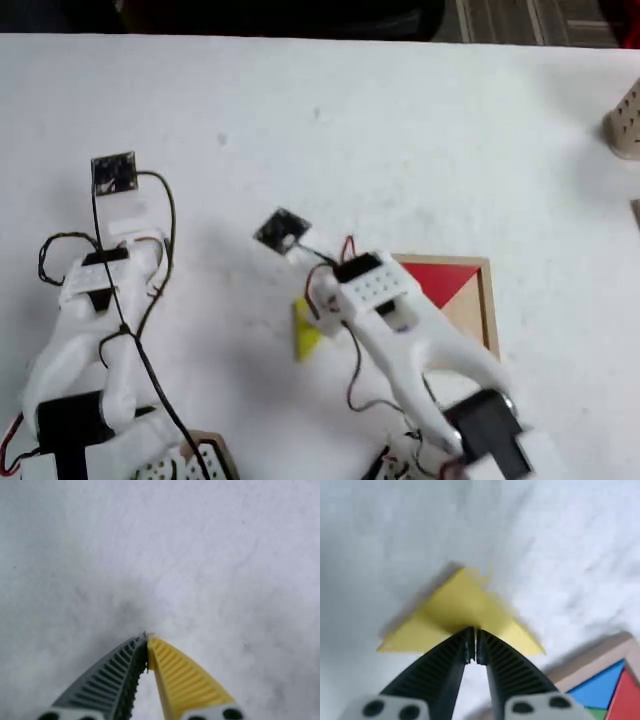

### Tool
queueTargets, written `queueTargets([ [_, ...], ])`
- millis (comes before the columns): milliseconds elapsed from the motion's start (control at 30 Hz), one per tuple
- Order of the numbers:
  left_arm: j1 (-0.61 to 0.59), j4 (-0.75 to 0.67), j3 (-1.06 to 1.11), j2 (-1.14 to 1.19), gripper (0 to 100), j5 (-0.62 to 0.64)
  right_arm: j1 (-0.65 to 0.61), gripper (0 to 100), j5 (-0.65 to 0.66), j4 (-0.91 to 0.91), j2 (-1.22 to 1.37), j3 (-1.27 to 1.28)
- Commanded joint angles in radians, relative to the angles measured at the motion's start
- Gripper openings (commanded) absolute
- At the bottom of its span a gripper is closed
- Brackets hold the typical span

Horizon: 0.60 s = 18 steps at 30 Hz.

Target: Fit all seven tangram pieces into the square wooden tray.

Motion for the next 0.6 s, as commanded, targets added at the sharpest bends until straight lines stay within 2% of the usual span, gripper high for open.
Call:
queueTargets([
  [0,-0.015,-0.028,-0.032,0.001,2,-0.011,-0.008,1.7,-0.054,-0.002,0.124,-0.167],
  [133,-0.015,-0.028,-0.032,0.001,2,-0.011,-0.013,1.7,-0.02,0.232,0.137,-0.322],
  [233,-0.015,-0.028,-0.032,0.001,2,-0.011,-0.015,1.7,0.044,0.361,0.053,-0.315],
  [367,-0.015,-0.028,-0.032,0.001,2,-0.011,-0.025,1.7,0.087,0.285,-0.048,-0.112],
  [567,-0.015,-0.028,-0.032,0.001,2,-0.011,-0.147,1.7,0.098,0.047,-0.071,0.106],
])
